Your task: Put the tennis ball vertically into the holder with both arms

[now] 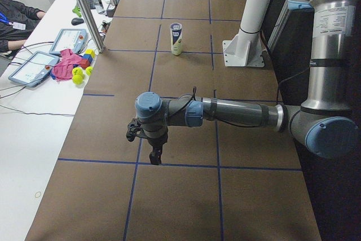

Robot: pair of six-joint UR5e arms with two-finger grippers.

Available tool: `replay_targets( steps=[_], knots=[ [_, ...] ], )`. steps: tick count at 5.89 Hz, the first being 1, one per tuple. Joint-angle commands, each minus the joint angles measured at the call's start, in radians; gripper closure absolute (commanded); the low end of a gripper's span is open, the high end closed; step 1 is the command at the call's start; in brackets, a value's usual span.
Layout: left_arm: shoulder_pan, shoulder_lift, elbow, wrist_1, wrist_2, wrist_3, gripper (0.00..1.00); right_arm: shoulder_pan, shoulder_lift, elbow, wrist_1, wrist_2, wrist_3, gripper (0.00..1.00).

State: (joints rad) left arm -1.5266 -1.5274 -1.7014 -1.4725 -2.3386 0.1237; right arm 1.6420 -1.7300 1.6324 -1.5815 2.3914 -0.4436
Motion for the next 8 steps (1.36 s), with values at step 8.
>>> replay_targets(
  steps=[8],
  knots=[
    [-0.004, 0.012, -0.021, 0.0, -0.019, 0.004, 0.0, -0.011, 0.004, 0.043, 0.031, -0.104, 0.149, 0.0]
  ],
)
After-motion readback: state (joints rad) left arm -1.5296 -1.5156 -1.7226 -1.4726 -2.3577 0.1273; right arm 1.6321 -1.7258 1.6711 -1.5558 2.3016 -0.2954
